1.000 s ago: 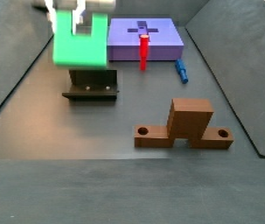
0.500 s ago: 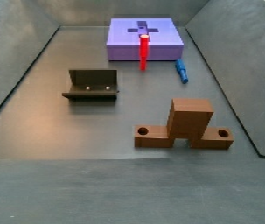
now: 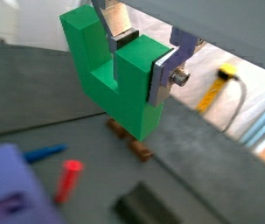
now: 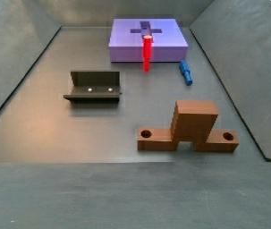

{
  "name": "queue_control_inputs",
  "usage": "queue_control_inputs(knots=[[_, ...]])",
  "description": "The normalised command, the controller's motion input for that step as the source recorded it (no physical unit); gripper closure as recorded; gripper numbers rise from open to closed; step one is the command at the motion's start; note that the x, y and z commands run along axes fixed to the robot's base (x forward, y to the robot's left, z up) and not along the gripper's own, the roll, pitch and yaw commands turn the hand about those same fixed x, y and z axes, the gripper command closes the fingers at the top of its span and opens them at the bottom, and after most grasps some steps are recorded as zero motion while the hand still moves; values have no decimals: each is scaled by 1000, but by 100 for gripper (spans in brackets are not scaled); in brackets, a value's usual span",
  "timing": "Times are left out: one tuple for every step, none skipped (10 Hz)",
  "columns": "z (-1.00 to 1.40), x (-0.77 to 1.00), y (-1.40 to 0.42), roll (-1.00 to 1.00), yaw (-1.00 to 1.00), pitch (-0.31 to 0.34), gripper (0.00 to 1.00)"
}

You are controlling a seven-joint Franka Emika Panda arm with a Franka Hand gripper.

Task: Pick up the green object. Move up. Place the green object on the fixture. Regrasp the green object. Move to above the board. Insert the green object.
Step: Move to above the board.

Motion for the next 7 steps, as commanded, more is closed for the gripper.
queue_control_inputs(knots=[[240, -1343, -1400, -1000, -112, 111, 100], [133, -759, -775, -1000, -103, 114, 100], [43, -326, -271, -1000, -91, 113, 100], [15, -150, -119, -1000, -81, 122, 100], [26, -107, -76, -1000, -65, 100, 100], [7, -102, -52, -945, -54, 74, 100], [9, -81, 22, -585, -23, 23, 100]])
